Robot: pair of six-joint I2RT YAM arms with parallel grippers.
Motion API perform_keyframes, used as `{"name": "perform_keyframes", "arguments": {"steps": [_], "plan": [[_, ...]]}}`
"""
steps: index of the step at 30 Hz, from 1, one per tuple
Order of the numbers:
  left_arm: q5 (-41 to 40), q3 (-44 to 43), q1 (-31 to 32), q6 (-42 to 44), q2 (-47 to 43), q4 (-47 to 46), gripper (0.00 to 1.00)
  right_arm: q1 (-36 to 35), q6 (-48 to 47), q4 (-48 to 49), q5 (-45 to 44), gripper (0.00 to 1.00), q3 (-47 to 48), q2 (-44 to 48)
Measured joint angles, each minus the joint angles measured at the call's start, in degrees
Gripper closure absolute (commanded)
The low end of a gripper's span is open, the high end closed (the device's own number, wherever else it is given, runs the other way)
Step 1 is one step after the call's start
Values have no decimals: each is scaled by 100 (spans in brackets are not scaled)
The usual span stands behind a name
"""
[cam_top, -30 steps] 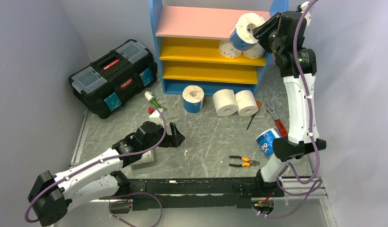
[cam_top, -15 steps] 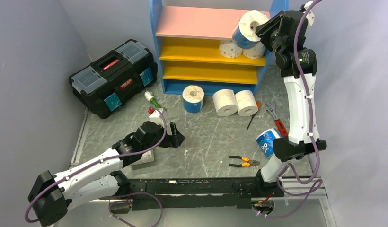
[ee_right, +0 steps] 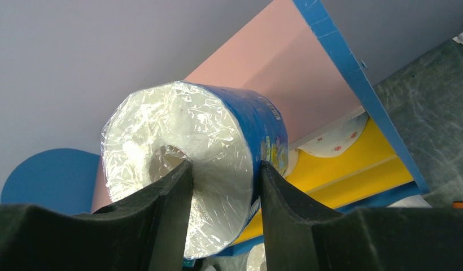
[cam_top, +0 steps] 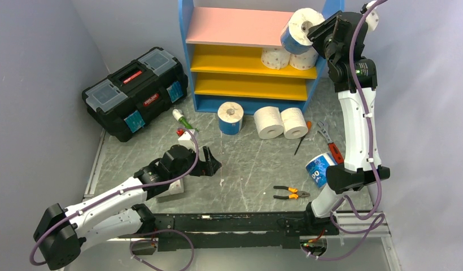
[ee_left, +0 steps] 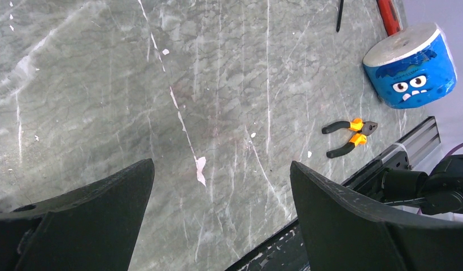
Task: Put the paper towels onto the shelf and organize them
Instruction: Place the paper towel on the shelf.
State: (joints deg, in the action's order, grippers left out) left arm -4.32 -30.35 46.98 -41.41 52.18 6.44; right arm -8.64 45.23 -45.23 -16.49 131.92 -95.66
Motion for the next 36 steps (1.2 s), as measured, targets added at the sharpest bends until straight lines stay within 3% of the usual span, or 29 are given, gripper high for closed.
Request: {"name": "perform_keyframes", "arguments": {"steps": [22, 30, 36], "plan": [[4, 0, 0, -22, -9, -17, 4, 140, -4, 186, -162, 75, 348, -356], [4, 2, 11, -22, -74, -17, 4, 149, -7, 201, -109, 56, 378, -382], [7, 2, 11, -22, -70, -17, 4, 149, -4, 227, -90, 47, 393, -400]]}}
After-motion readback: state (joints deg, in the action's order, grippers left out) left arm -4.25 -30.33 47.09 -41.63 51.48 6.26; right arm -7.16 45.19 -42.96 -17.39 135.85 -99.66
